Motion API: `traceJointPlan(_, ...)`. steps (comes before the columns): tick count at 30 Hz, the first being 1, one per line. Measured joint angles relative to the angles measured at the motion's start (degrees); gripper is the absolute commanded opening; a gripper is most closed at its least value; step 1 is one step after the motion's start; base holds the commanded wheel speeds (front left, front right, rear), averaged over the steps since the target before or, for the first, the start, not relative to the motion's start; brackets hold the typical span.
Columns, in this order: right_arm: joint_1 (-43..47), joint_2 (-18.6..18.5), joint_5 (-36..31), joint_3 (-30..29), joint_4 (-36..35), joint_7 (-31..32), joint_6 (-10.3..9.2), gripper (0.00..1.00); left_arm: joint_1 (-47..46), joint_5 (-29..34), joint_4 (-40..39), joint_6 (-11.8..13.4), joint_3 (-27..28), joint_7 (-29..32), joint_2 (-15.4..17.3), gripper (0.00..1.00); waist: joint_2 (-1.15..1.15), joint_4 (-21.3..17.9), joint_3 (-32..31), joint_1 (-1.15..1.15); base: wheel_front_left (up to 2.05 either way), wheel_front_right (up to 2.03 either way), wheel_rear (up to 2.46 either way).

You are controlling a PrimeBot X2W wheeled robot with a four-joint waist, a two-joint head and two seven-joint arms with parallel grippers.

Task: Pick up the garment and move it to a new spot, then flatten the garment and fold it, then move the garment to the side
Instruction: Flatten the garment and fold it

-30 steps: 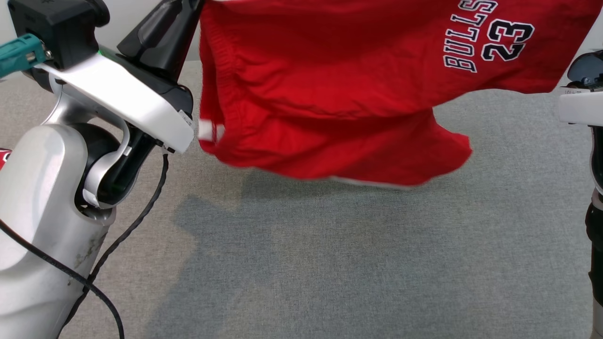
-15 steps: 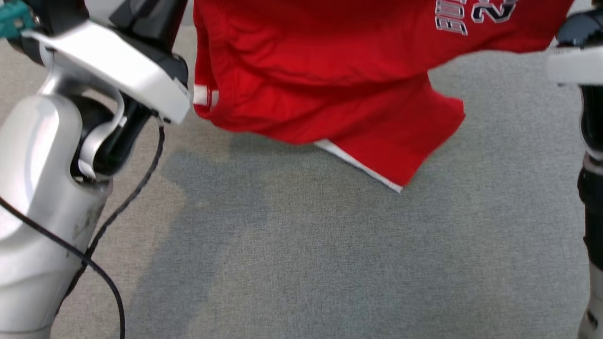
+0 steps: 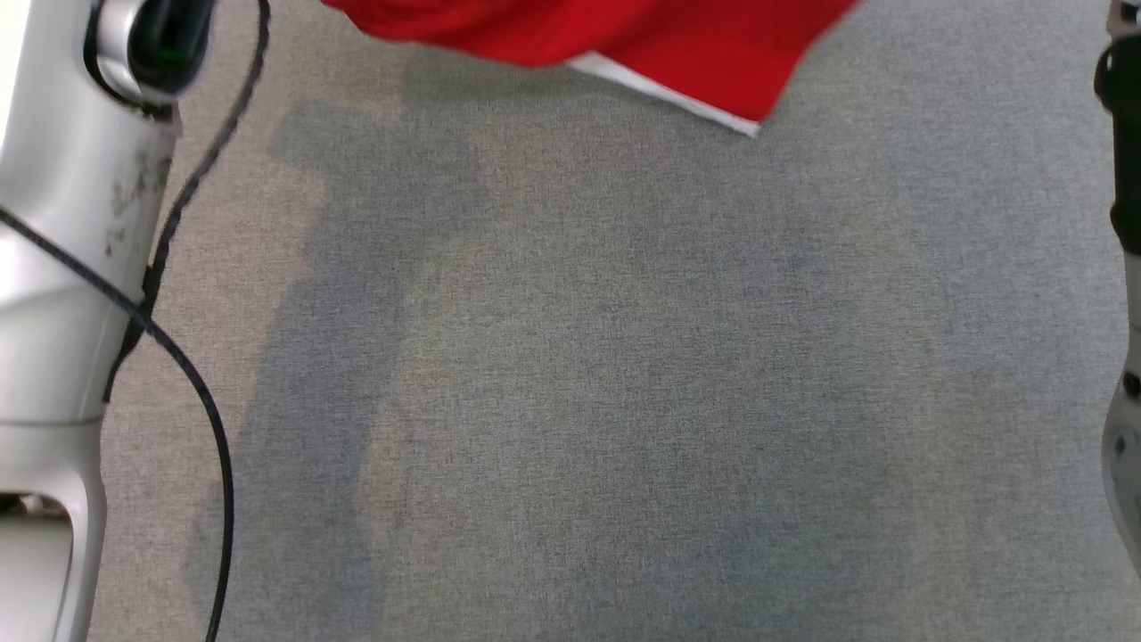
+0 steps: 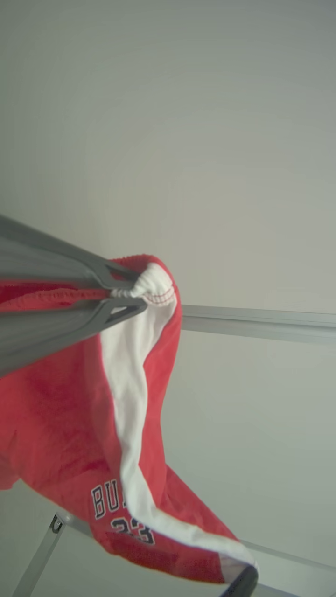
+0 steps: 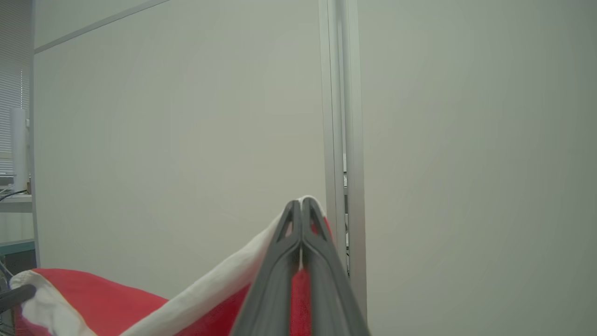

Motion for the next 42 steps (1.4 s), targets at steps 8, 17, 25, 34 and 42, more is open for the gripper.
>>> traceJointPlan(8,-8.13,2.14,3.07,0.73,18.5,-3.91,-0.01,0.0,-6.47,-1.19,16.07,-1.85,0.25,-6.3,-4.07,0.0,0.0,-0.01,1.47,0.0,0.0,0.0,0.0)
traceJointPlan(17,0.07,2.82,9.26,7.36,26.58,-4.87,-0.01,0.0,1.01,-6.78,29.13,-3.03,-0.1,-11.49,-8.62,0.0,0.0,0.16,2.89,0.0,0.0,0.0,0.0)
traceJointPlan(25,17.56,2.85,12.78,11.44,20.08,-5.1,-0.01,0.0,12.83,-8.95,27.66,-3.11,-6.5,-14.05,-9.73,0.0,0.0,0.63,1.91,0.0,0.0,0.0,0.0)
traceJointPlan(34,44.05,0.79,14.43,8.03,2.6,-5.1,-0.01,0.0,29.2,-8.59,18.58,-3.2,-12.82,-14.71,-5.97,0.0,0.0,0.21,-2.8,0.0,0.0,0.0,0.0)
traceJointPlan(42,65.11,1.48,13.14,1.63,-14.27,-5.11,-0.01,0.0,42.08,-5.82,7.93,-2.15,-14.37,-14.49,-0.7,0.0,0.0,0.01,-8.88,0.0,0.0,0.0,0.0)
